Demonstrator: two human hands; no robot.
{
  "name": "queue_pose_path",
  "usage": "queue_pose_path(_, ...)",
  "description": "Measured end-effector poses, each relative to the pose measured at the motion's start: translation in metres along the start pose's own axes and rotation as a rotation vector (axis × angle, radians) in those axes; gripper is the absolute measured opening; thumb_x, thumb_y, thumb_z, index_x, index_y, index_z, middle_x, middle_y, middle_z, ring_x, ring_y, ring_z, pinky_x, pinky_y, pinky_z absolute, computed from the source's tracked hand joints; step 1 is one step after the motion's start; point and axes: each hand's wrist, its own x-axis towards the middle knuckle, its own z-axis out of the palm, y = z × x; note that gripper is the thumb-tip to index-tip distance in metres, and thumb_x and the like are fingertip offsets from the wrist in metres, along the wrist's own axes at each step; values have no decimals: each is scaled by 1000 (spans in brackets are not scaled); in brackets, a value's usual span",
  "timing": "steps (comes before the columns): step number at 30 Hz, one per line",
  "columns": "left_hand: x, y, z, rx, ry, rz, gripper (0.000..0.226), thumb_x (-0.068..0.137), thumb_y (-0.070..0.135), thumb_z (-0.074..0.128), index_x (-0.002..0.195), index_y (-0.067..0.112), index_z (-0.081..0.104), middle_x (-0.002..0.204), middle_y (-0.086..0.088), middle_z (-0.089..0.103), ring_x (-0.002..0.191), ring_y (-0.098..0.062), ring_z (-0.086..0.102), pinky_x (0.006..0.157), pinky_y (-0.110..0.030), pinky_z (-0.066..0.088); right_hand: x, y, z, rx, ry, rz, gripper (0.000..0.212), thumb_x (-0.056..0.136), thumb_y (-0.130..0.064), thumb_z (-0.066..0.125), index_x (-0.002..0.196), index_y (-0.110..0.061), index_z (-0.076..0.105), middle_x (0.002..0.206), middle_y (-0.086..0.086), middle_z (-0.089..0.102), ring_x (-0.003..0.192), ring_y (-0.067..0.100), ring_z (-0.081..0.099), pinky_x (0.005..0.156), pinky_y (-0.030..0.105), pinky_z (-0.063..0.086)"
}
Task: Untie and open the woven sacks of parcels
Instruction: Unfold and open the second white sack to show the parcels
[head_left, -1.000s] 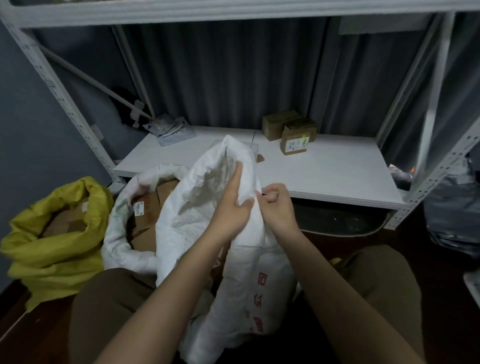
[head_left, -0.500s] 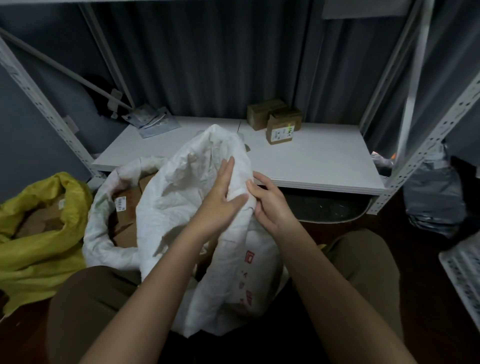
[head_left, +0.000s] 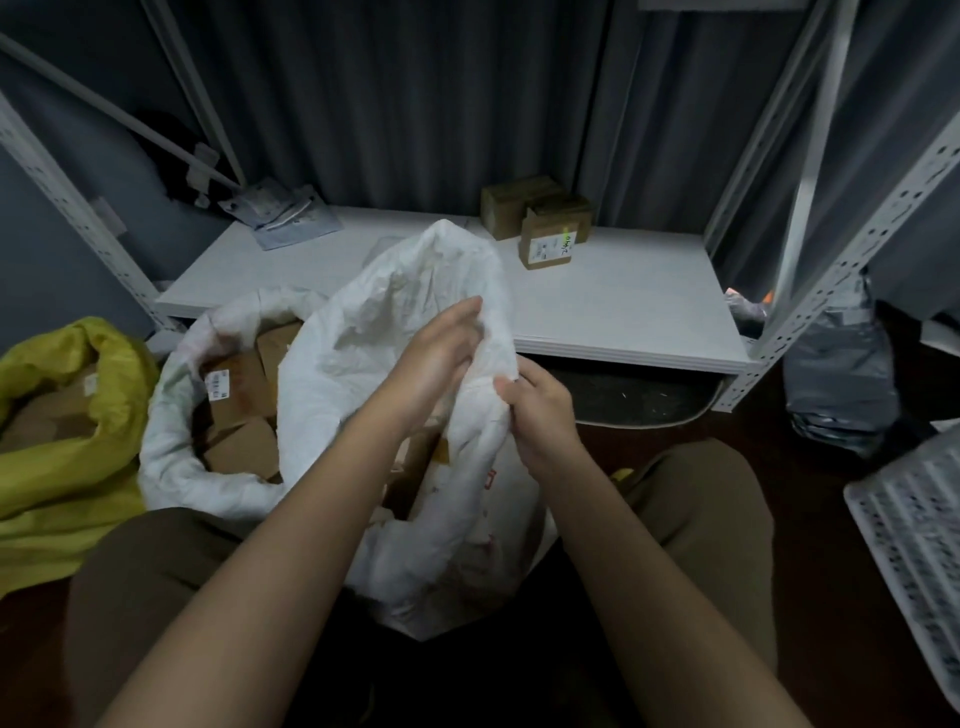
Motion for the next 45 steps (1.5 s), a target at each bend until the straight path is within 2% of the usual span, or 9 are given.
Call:
queue_pose_path(5, -11, -51, -8, 491, 8, -8, 64, 80, 32, 62, 140, 24, 42, 129, 4, 57, 115, -13, 56, 99, -42, 47, 14, 27, 1, 343, -23, 204, 37, 95, -10, 53, 132, -3, 48, 122, 25, 60, 104, 33, 65, 83, 40, 57)
queue_pose_path(10, -1, -67, -1, 524, 211, 109, 58, 77, -5, 60, 132, 13, 54, 129, -6, 59, 117, -16, 56, 100, -33, 47, -1, 33, -1, -179, 338, -14, 19, 87, -26, 68, 90, -9, 61, 77, -4, 62, 76, 11, 59, 68, 23, 49)
queue_pose_path(14, 4, -68, 6, 589, 176, 246, 55, 79, -10, 51, 131, 8, 54, 131, -7, 58, 121, -13, 52, 105, -26, 40, -20, 38, -8, -329, 157, -76, 22, 92, -25, 59, 86, -4, 63, 70, 5, 61, 68, 4, 58, 68, 25, 52)
queue_pose_path(21, -2, -57, 2, -33, -85, -152, 70, 77, -5, 37, 142, 19, 40, 143, -7, 46, 128, -20, 45, 111, -38, 32, -26, 33, -7, -238, -38, -20, 24, 88, -7, 62, 111, -15, 65, 96, -1, 71, 89, 7, 67, 72, 17, 52)
queue_pose_path(25, -7, -43, 0, -192, -121, -152, 60, 89, -11, 29, 144, 14, 36, 140, -5, 48, 125, -18, 49, 105, -32, 38, -22, 36, 0, -175, 121, -8, 35, 83, 6, 58, 114, -8, 65, 97, 3, 70, 84, 9, 65, 70, 18, 52)
queue_pose_path(31, -11, -53, -8, 848, -81, -147, 48, 97, 32, 47, 141, 13, 40, 140, -10, 49, 124, -23, 48, 100, -32, 39, 20, 26, 0, 17, 183, 292, 26, 90, 9, 46, 110, -2, 59, 121, 27, 58, 108, 37, 59, 95, 44, 49)
queue_pose_path(37, -11, -62, -12, 1277, -73, -27, 51, 88, 33, 57, 134, 20, 41, 121, -4, 61, 103, -26, 59, 85, -38, 49, 31, 1, 18, 111, 326, 165, 42, 78, 15, 50, 115, -4, 54, 104, 17, 58, 86, 28, 59, 67, 35, 52)
queue_pose_path(41, -6, -39, -35, 1481, 74, 179, 29, 94, 27, 48, 122, 21, 51, 110, -6, 64, 97, -26, 60, 75, -35, 50, 10, -9, 4, -272, 232, -226, 45, 77, 1, 60, 109, -25, 42, 100, 9, 50, 76, 22, 56, 68, 35, 49)
queue_pose_path(45, -10, -26, -48, 1565, 19, 334, 29, 93, 27, 47, 122, 24, 52, 114, -2, 63, 101, -24, 59, 66, -29, 37, 1, -23, -18, -1263, -13, -735, 51, 81, -29, 55, 132, -29, 47, 142, 6, 26, 127, 24, 27, 106, 37, 28)
